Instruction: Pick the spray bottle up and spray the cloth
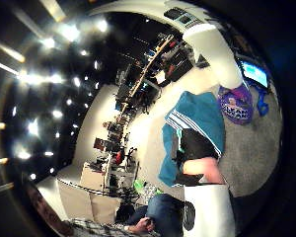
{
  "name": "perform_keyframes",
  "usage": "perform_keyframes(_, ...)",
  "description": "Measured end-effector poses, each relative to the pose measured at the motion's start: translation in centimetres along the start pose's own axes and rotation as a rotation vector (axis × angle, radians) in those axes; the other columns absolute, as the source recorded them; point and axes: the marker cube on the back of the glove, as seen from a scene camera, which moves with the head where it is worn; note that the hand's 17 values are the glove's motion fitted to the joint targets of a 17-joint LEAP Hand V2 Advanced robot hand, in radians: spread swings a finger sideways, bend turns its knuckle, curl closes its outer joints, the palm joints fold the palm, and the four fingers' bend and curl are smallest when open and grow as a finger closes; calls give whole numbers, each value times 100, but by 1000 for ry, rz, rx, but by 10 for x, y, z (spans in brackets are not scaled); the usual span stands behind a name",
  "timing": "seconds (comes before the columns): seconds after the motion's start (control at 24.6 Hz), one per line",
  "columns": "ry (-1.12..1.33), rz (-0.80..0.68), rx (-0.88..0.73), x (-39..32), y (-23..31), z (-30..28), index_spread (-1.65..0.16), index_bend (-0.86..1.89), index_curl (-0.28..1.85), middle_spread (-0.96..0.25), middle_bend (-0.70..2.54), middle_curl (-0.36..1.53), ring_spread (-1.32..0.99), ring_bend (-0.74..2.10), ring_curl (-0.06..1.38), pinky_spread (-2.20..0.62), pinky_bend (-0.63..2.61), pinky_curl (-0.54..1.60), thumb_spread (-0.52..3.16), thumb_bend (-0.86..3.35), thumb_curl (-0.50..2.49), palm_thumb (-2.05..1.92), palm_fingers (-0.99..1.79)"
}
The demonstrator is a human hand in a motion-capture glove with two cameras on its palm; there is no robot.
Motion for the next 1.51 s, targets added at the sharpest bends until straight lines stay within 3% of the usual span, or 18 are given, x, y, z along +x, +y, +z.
perform_keyframes(0.57, -327, -11, -46, 34, -55, 41, -26, 7, 18, 3, 21, 29, 14, 52, 29, 19, 70, 28, 103, 2, 46, 78, 9)
perform_keyframes(0.89, -520, 32, 8, 44, -81, 52, -25, 11, 19, 2, 27, 32, 8, 57, 30, 16, 70, 27, 97, 2, 50, 89, 31)
perform_keyframes(1.51, -654, 18, 4, 48, -107, 91, -25, 17, 26, -3, 36, 37, -3, 55, 32, 11, 55, 25, 85, -1, 53, 100, 69)
